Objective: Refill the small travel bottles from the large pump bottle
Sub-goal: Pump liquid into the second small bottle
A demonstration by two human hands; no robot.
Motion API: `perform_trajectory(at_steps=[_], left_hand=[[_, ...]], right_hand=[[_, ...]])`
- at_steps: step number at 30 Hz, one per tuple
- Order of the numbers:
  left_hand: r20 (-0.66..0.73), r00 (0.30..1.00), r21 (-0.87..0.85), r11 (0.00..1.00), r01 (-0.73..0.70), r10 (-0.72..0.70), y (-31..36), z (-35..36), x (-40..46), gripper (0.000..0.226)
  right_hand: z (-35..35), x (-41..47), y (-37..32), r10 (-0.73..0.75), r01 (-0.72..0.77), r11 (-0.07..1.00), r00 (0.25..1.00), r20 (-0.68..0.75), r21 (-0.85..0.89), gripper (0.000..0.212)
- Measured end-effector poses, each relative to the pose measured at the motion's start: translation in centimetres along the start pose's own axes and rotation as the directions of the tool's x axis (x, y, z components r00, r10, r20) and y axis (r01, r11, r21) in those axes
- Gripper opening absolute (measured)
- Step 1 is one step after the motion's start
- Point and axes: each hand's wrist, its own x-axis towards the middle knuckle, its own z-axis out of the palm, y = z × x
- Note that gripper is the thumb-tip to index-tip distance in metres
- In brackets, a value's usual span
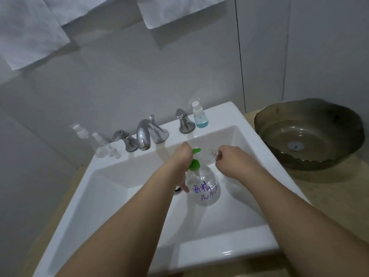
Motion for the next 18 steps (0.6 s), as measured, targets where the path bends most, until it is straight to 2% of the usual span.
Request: perform_trajectory(at_steps=[3, 7, 14, 18], left_hand=[[-0.008, 0.997, 0.088, 0.993, -0.074, 0.075, 0.1, 0.1, 1.5, 0.053], [0.023, 0.992, 0.162, 0.979, -0.127, 0.125, 0.2, -0.5, 1.8, 0.049], [0.103, 0.992, 0.222, 0.970, -0.099, 0.078, 0.8, -0.9, 1.8, 0.047], [0.111, 0.992, 0.184, 0.980, -0.073, 0.053, 0.9, -1.1, 1.9, 0.041]], right_hand=[[-0.2, 0.2, 0.0, -0.020, 0.019, 1.000, 0.999, -0.028, -0.011, 0.009], [-0.3, 0.0, -0.3, -0.049, 0.048, 0.998, 0.998, -0.034, -0.034, 0.012], [-0.2, -0.3, -0.6, -0.157, 0.156, 0.988, 0.986, -0.051, -0.019, 0.013], [-0.1, -0.3, -0.8, -0.214, 0.212, 0.977, 0.975, -0.062, -0.033, 0.013]])
